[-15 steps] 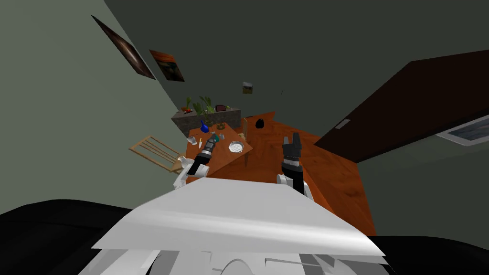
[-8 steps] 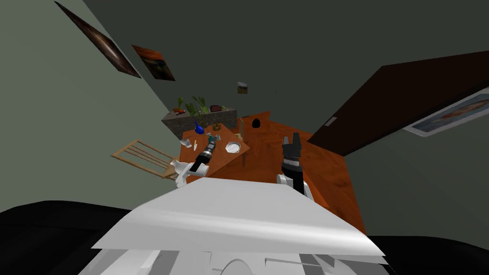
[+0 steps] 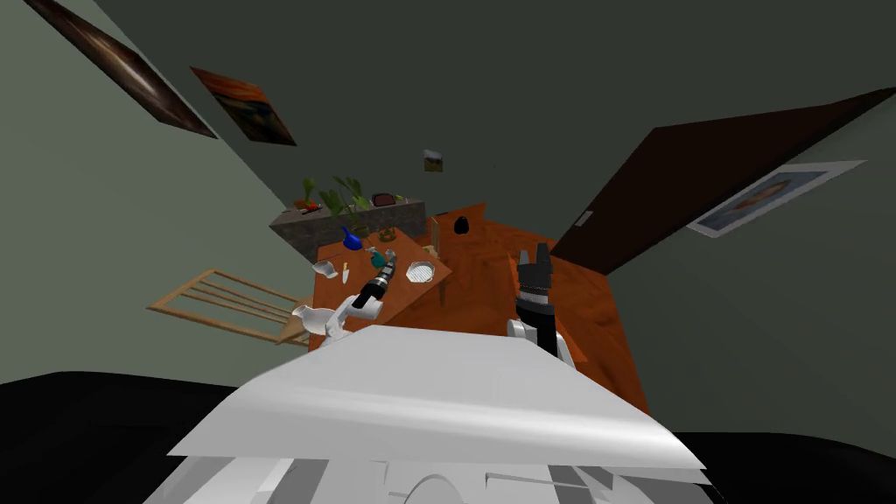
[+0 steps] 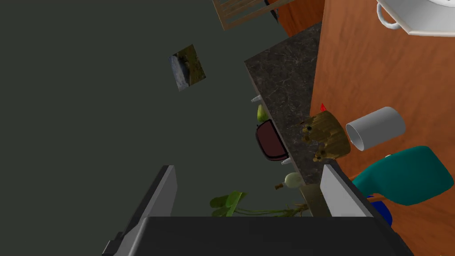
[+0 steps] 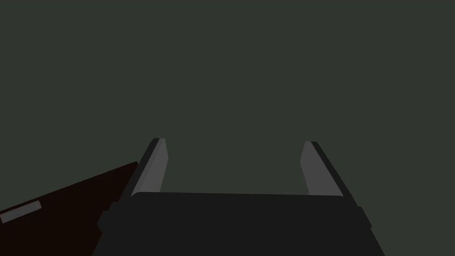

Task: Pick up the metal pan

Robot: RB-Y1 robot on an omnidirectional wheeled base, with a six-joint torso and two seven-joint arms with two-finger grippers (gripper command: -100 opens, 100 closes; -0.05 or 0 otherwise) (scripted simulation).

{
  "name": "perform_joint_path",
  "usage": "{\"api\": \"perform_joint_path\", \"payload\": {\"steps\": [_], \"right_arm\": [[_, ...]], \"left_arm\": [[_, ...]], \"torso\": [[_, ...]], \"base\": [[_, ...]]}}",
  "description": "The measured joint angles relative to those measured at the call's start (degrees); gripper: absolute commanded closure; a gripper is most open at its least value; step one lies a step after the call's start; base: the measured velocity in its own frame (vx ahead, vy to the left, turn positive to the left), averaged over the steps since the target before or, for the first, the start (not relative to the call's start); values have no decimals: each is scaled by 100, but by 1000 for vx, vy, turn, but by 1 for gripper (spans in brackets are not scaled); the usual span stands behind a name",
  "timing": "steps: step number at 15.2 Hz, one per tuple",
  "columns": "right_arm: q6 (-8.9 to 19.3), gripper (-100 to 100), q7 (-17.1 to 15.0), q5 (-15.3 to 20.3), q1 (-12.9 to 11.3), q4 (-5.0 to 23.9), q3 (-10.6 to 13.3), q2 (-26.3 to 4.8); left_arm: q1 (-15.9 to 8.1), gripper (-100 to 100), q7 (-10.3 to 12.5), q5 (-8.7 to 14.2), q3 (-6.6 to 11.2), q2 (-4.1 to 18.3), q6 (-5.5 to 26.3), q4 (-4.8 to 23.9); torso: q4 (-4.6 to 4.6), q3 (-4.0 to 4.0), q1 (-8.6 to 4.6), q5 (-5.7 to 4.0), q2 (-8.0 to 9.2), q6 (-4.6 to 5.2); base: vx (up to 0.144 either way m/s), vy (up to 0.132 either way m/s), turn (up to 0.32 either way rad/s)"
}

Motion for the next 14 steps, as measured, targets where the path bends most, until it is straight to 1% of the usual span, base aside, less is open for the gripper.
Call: {"api": "perform_joint_path", "payload": {"steps": [1, 2, 3, 4, 6, 9, 11, 13, 14], "right_arm": [[0, 0, 0, 0, 0, 0, 0, 0], [0, 0, 0, 0, 0, 0, 0, 0], [0, 0, 0, 0, 0, 0, 0, 0], [0, 0, 0, 0, 0, 0, 0, 0], [0, 0, 0, 0, 0, 0, 0, 0], [0, 0, 0, 0, 0, 0, 0, 0], [0, 0, 0, 0, 0, 0, 0, 0], [0, 0, 0, 0, 0, 0, 0, 0], [0, 0, 0, 0, 0, 0, 0, 0]], "left_arm": [[-62, -100, 35, 36, 5, 67, 67, 158], [-80, -100, 68, 65, 9, 117, 127, 248], [-151, -100, 87, 74, 4, 130, 198, 411], [-191, -100, 95, 71, -1, 119, 288, 491], [-231, -100, 135, 111, -3, 178, 509, 608], [-347, -100, 201, 169, -9, 253, 776, 890], [-431, -100, 224, 164, -13, 229, 939, 1097], [-497, -100, 263, 200, -18, 266, 1133, 1251], [-532, -100, 281, 211, -21, 274, 1210, 1351]], "torso": [[0, -1, 2, 0, -1, 1], [0, 0, 2, 1, -1, 0], [0, -1, 2, 1, -1, 2], [0, -1, 1, 1, -1, 0], [0, -1, 2, 0, -1, 0], [0, -1, 2, 1, -2, 1], [-1, -1, 2, 1, -2, 1], [-1, -1, 2, 1, -3, 1], [-1, -2, 3, 1, -3, -1]], "base": [[18, 5, -142], [17, 4, -172], [17, 5, -148], [19, 5, -169], [20, 6, -157], [20, 7, -151], [20, 10, -149], [22, 11, -160], [14, 10, -21]]}}
